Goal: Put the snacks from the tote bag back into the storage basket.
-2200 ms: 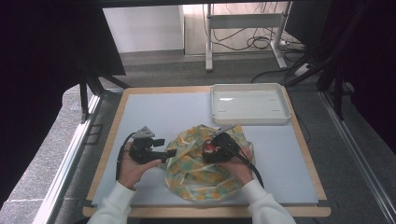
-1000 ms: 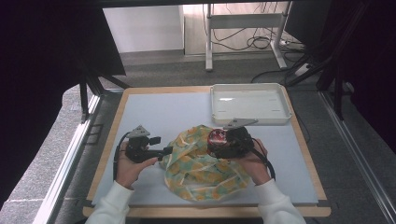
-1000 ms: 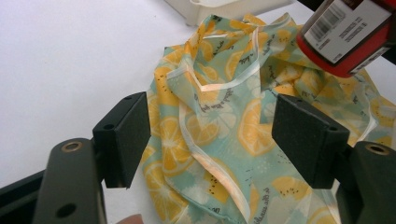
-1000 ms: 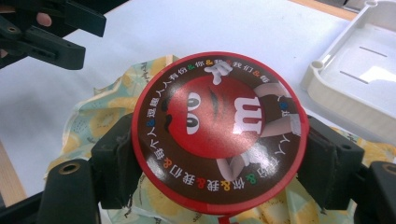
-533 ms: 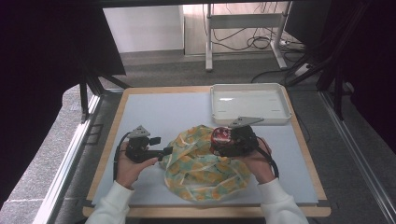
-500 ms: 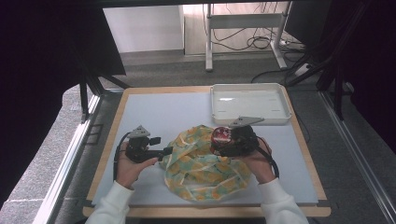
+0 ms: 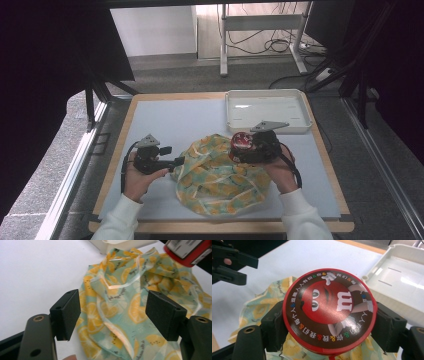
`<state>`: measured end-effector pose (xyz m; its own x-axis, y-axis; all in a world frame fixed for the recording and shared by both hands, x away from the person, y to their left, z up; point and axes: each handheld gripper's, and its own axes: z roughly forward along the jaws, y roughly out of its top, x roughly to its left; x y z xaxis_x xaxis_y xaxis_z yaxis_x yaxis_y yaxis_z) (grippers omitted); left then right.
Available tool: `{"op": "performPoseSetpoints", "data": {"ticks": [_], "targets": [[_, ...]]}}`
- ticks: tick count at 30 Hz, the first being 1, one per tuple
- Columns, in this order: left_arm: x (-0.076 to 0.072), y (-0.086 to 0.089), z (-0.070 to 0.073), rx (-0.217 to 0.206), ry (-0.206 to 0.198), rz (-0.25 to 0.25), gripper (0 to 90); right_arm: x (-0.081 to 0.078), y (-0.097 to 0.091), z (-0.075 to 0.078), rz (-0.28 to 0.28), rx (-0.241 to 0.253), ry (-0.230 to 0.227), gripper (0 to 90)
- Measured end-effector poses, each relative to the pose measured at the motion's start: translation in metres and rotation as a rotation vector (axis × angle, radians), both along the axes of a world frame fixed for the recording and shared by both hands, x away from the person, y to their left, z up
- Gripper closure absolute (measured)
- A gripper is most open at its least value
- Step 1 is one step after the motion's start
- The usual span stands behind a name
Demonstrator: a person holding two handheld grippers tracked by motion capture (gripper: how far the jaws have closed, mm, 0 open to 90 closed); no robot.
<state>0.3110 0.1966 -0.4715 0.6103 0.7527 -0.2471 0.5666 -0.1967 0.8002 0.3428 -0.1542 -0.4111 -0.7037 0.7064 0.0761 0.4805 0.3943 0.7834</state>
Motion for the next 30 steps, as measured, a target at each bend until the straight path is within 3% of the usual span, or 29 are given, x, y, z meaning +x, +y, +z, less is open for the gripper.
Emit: {"op": "performPoseSetpoints", "data": {"ticks": [5, 20, 30], "targets": [[-0.003, 0.000, -0.001, 0.000, 0.003, -0.004, 28.5, 0.004, -0.001, 0.006, 0.006, 0.011, -0.006, 24.2], [-0.003, -0.004, -0.004, -0.009, 0.014, -0.023, 28.5, 0.029, 0.017, 0.019, 0.009, -0.035, -0.002, 24.2], [-0.003, -0.003, -0.006, -0.005, 0.023, -0.027, 28.5, 0.054, 0.018, 0.021, -0.018, -0.045, 0.021, 24.2]]}}
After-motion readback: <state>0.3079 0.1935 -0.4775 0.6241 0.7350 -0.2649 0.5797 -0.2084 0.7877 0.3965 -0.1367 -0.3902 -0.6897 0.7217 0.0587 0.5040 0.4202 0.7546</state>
